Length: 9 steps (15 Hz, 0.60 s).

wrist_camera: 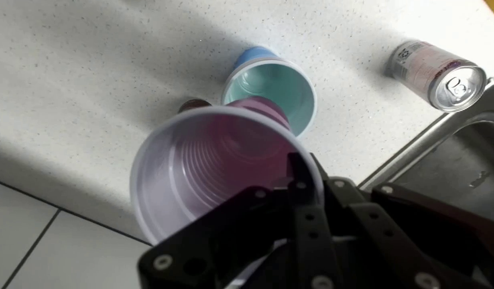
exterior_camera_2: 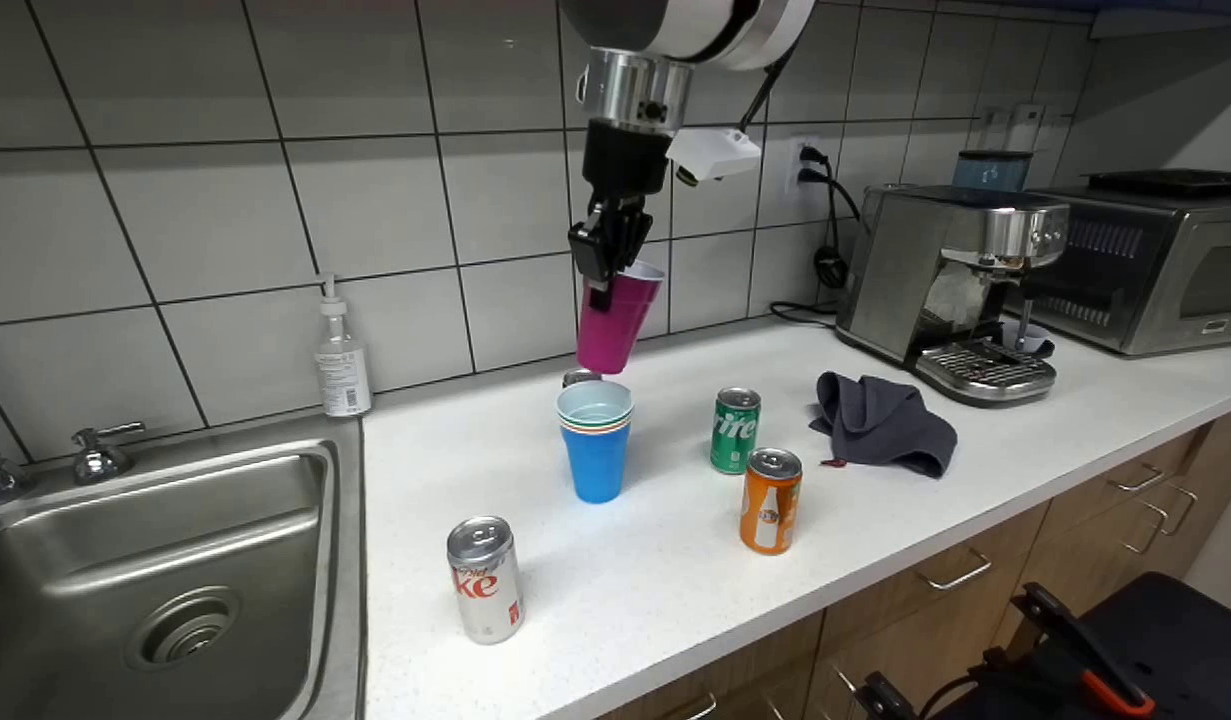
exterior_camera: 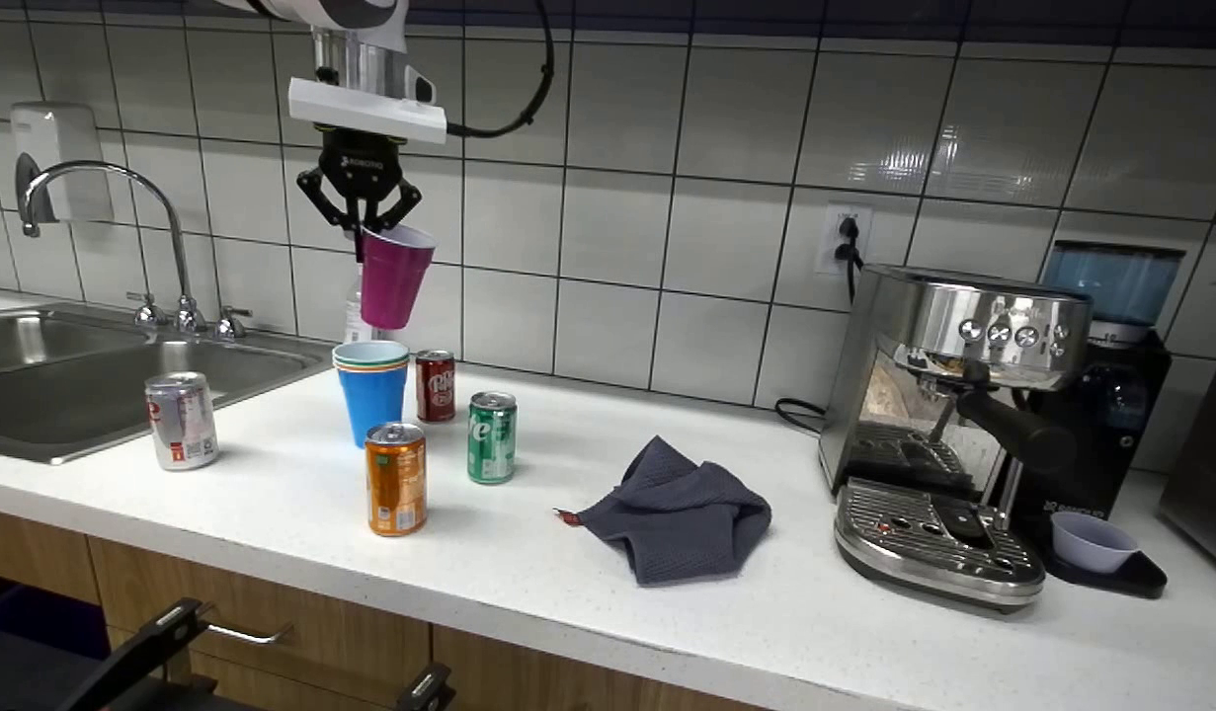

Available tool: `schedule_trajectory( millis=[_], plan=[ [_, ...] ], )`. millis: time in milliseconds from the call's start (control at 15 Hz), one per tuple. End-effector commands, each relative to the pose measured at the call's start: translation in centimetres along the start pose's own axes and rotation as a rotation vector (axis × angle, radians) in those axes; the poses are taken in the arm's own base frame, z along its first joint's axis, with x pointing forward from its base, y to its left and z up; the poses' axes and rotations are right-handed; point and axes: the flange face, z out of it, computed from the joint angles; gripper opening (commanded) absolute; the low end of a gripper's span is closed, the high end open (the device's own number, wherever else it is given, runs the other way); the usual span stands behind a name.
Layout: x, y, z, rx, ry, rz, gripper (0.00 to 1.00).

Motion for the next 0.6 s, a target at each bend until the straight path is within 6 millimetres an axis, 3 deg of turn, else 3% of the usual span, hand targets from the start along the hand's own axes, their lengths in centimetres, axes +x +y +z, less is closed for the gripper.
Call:
schedule_trajectory(
  millis=[0, 533],
  plan=[
    [0.9, -0.3, -0.5, 0.051, 0.0, -0.104, 0.01],
    [0.7, -0.4, 0.6, 0.057, -0.019, -0.238, 0.01]
  ],
)
